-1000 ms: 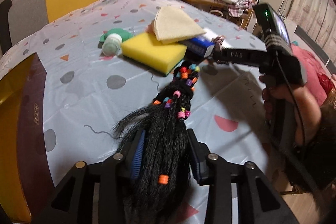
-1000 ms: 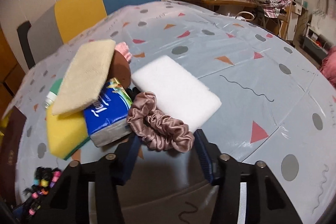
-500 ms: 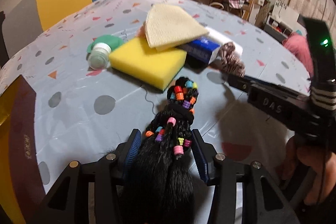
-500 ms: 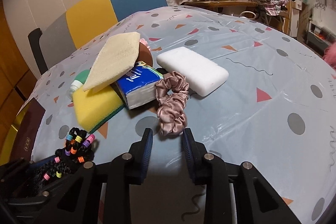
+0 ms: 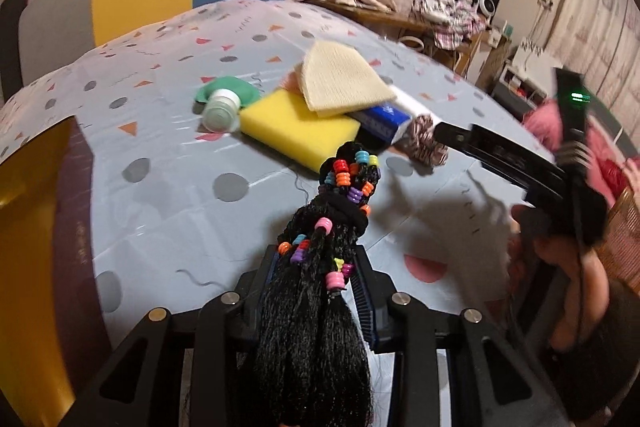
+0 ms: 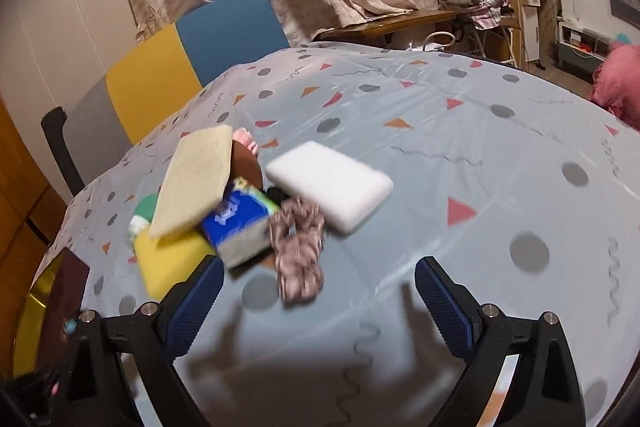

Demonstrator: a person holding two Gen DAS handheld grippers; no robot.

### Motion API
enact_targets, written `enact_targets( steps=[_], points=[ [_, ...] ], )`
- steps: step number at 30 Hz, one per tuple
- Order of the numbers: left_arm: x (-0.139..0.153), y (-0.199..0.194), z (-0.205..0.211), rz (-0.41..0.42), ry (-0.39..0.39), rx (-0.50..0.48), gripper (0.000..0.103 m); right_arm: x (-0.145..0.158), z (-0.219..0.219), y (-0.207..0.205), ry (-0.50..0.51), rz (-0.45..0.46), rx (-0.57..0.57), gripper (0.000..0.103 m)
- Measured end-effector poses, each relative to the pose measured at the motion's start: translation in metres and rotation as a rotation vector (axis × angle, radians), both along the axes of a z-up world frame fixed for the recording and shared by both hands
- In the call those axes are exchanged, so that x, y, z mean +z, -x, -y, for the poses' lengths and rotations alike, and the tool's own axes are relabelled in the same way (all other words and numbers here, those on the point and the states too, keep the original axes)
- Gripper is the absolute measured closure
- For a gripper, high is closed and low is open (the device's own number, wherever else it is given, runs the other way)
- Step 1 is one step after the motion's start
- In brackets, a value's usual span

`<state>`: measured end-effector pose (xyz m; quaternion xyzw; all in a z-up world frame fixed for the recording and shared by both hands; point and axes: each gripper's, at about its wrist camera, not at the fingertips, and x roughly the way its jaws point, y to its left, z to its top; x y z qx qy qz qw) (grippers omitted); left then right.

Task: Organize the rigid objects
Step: 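Lift the hair extension with the left tool while the right tool grasps the pink scrunchie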

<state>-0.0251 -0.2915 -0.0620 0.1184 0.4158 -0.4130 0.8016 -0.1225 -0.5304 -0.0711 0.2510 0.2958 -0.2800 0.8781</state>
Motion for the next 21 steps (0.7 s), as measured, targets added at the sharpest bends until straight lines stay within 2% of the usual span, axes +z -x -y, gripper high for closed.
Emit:
enact_targets(
  steps=[1,2,3,4,6,8,9,10,16,21],
  points=[
    [0.004,0.0,-0.006,-0.002,0.015,0.006,0.069,0.001,0.003,-0.007,0.003,-0.023,0.01,0.011],
    [0.007,0.0,-0.009,-0.002,0.022,0.01,0.069,0.0,0.005,-0.015,0.004,-0.052,0.023,0.017],
    [0.011,0.0,-0.012,-0.002,0.03,0.015,0.069,-0.004,0.007,-0.023,-0.002,-0.075,0.039,0.027],
    [0.015,0.0,-0.017,-0.001,0.039,0.021,0.069,-0.007,0.009,-0.028,-0.011,-0.087,0.049,0.031],
    [0.023,-0.003,-0.028,0.0,0.059,0.036,0.069,-0.017,0.01,-0.036,-0.026,-0.124,0.057,0.048],
    [0.032,-0.006,-0.043,0.006,0.084,0.059,0.069,-0.021,0.006,-0.037,-0.008,-0.14,0.052,0.058],
    [0.035,-0.007,-0.049,0.011,0.092,0.07,0.069,-0.02,0.003,-0.036,0.001,-0.13,0.056,0.073],
    [0.038,-0.009,-0.054,0.014,0.097,0.078,0.069,-0.019,0.002,-0.035,0.003,-0.126,0.059,0.08],
    [0.049,-0.034,-0.096,0.002,0.131,0.172,0.069,-0.014,-0.011,-0.023,0.004,-0.099,0.043,0.083],
    [0.051,-0.059,-0.137,-0.02,0.152,0.268,0.069,-0.01,-0.04,-0.01,-0.022,-0.073,0.075,0.083]
  ],
)
